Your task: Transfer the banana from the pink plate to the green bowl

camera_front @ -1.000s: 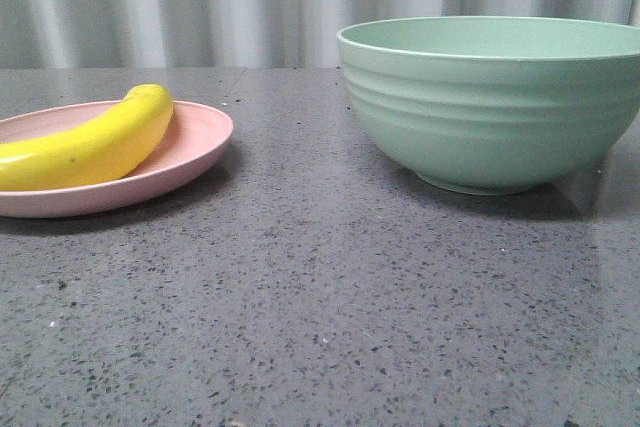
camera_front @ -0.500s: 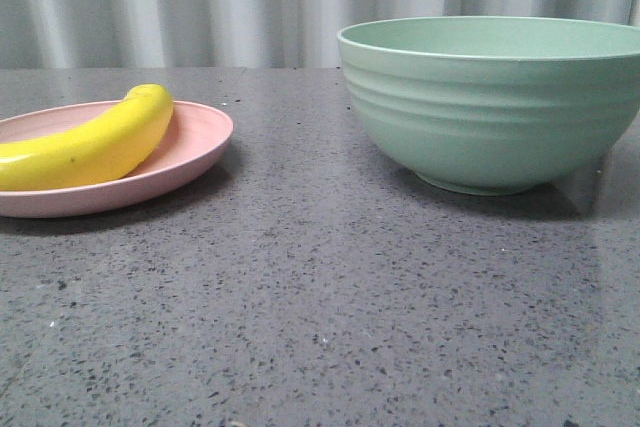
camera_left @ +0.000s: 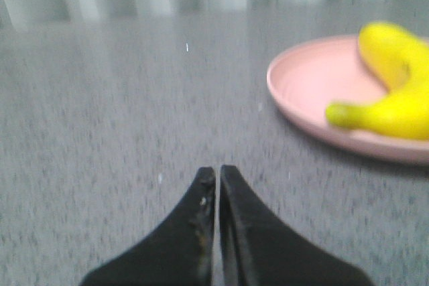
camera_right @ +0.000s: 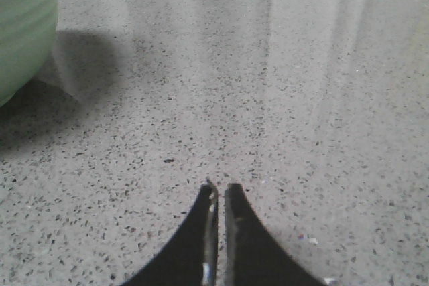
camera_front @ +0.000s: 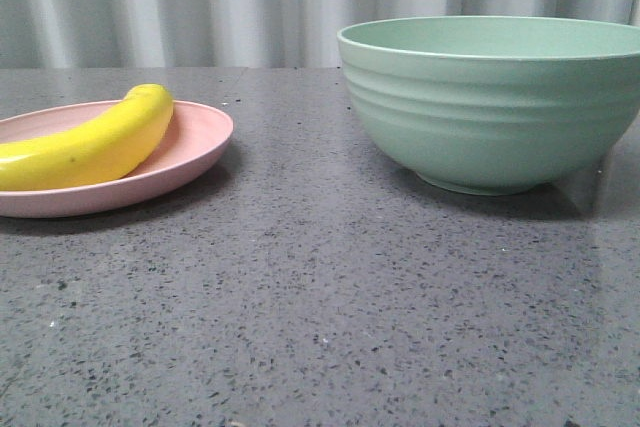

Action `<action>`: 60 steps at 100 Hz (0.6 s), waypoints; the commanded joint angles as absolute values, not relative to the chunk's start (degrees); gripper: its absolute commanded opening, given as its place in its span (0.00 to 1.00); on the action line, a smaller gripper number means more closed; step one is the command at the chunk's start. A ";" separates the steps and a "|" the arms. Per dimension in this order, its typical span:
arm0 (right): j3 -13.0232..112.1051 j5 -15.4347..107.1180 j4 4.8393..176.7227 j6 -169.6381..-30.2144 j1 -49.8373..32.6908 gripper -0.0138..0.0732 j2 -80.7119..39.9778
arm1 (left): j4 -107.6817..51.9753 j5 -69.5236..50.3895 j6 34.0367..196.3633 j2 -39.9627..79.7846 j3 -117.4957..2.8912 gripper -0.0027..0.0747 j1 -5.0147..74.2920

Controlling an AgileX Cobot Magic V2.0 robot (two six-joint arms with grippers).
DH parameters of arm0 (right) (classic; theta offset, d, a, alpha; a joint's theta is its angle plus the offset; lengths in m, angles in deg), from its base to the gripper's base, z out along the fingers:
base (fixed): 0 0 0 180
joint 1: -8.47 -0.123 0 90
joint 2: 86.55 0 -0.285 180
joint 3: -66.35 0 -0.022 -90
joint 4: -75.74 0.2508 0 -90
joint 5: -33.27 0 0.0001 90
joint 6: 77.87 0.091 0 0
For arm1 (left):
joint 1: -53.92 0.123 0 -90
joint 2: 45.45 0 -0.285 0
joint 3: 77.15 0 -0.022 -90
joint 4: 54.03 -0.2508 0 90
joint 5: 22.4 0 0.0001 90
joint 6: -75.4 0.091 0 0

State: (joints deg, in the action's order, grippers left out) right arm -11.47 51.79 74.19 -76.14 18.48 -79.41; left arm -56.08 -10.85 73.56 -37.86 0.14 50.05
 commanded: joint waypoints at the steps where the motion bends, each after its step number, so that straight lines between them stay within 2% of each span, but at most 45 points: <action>1: -12.64 48.83 73.41 -76.34 18.84 0.09 -80.63 | -56.24 -19.57 73.08 -39.53 0.69 0.01 50.21; 60: -12.64 40.17 73.63 -76.34 18.84 0.09 -80.63 | -55.90 -19.63 73.08 -39.53 0.69 0.01 50.21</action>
State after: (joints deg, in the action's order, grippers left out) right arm -11.47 46.91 74.15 -76.14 18.48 -79.41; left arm -56.20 -15.36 73.56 -37.86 0.14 50.05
